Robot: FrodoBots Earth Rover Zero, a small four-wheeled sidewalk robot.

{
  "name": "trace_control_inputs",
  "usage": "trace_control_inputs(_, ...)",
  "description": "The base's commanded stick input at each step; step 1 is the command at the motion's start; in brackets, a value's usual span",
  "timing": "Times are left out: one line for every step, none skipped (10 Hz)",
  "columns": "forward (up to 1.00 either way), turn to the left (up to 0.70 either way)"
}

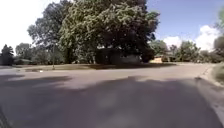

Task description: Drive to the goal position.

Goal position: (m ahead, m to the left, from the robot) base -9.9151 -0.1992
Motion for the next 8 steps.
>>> trace_control_inputs(0.70, 0.00)
trace_control_inputs(0.70, 0.00)
trace_control_inputs(0.70, 0.00)
trace_control_inputs(0.70, 0.00)
trace_control_inputs(0.70, 0.00)
trace_control_inputs(0.70, 0.00)
trace_control_inputs(0.70, -0.22)
trace_control_inputs(0.70, -0.35)
